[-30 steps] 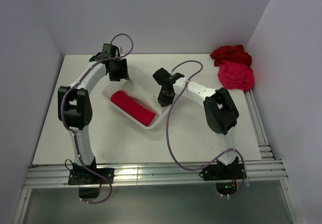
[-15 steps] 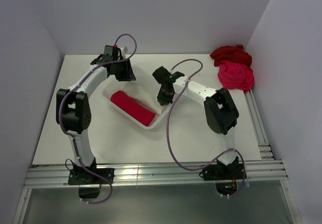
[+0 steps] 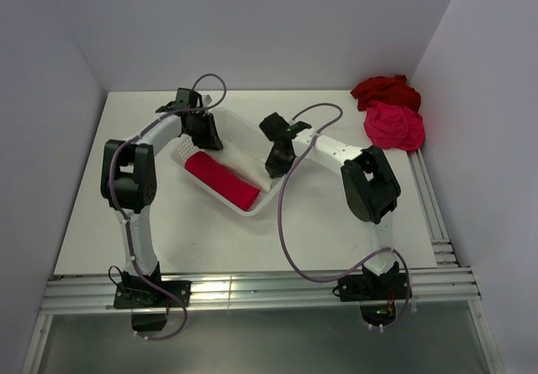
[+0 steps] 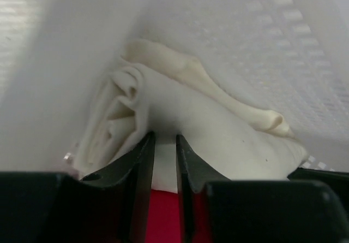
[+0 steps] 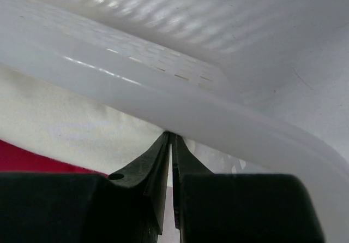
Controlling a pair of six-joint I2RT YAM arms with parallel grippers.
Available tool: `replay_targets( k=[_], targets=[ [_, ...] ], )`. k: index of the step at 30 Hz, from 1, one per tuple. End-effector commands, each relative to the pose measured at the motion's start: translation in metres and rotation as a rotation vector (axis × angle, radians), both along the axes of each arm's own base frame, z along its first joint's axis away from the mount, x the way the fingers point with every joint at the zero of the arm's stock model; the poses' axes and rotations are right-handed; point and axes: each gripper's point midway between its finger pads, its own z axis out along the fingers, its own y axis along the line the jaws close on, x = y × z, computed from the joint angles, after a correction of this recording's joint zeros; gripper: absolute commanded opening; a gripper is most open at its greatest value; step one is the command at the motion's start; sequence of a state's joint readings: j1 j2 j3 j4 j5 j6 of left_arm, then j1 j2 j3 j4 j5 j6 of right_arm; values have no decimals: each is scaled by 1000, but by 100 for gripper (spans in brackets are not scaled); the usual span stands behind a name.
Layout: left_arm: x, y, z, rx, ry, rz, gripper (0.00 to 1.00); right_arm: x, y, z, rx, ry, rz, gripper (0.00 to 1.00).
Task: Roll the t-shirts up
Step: Place the rolled tshirt into the container
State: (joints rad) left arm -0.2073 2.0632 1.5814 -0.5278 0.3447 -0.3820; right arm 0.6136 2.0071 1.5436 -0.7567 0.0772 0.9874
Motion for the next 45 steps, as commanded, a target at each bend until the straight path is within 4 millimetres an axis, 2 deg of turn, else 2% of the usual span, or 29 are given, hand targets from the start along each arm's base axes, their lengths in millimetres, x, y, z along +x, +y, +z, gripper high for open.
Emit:
replay_targets(
  k=[1,4,5,10,12,13,14,15,17,18,19,20,21,23,24,25,27,28,29,32,33,34,35,36,37,38,39,40,45],
  targets=[
    [19,22,-4,114,-8,12,27,-7,-14,-4,-31,24,-28,13],
    [25,20,12,108,-51,6,31,-2,-12,-1,-30,12,-20,13],
    [27,19,19,97,-69,6,35,1,-12,1,-34,9,-22,13],
    [38,13,63,58,-153,15,46,10,-5,14,-13,-28,4,16],
    [40,13,78,52,-176,19,49,19,2,30,18,-67,29,21],
    [43,13,87,50,-193,25,50,22,4,36,22,-83,58,31],
    [44,14,94,52,-210,31,52,30,8,52,40,-119,66,36],
    [43,13,112,38,-253,34,53,32,9,60,38,-134,83,41],
    [45,12,127,13,-304,51,57,42,13,86,60,-190,91,47],
    [43,11,143,-8,-333,61,59,43,10,92,54,-196,99,51],
    [41,10,147,-20,-338,64,61,45,8,100,53,-205,97,53],
    [39,9,150,-29,-337,68,61,50,8,116,61,-233,93,56],
    [37,10,161,-40,-349,90,61,46,2,119,42,-216,89,59],
    [29,15,162,-22,-347,132,63,47,-10,135,43,-222,61,60],
    [24,19,181,1,-407,173,65,39,-22,135,20,-187,36,66],
    [15,21,171,14,-393,187,71,36,-32,134,13,-169,22,66],
    [-3,24,179,-1,-422,222,76,24,-45,142,17,-158,5,75],
    [-9,26,180,-5,-428,230,84,12,-52,130,6,-118,7,75],
    [-14,29,182,-4,-432,241,86,8,-60,139,27,-137,-3,75],
    [-35,39,185,0,-442,277,91,-17,-73,135,42,-102,-10,76],
    [-43,41,196,-10,-468,290,91,-24,-76,132,41,-89,-3,76],
    [-51,44,188,-4,-455,298,91,-31,-79,130,39,-81,-2,76],
    [-59,47,199,-15,-484,304,91,-42,-80,126,52,-67,5,76],
    [-65,48,192,-15,-471,308,92,-47,-81,123,62,-62,2,76],
    [-69,49,194,-19,-479,311,92,-59,-86,108,51,-29,-5,76],
    [-73,51,194,-20,-481,319,93,-61,-79,114,110,-58,1,76],
    [-81,52,195,-28,-487,321,92,-64,-78,110,131,-55,-15,76],
    [-84,52,197,-36,-494,321,92,-72,-79,98,132,-34,-21,76],
    [-105,58,199,-42,-483,342,92,-67,-68,109,191,-129,-49,77]
  ],
)
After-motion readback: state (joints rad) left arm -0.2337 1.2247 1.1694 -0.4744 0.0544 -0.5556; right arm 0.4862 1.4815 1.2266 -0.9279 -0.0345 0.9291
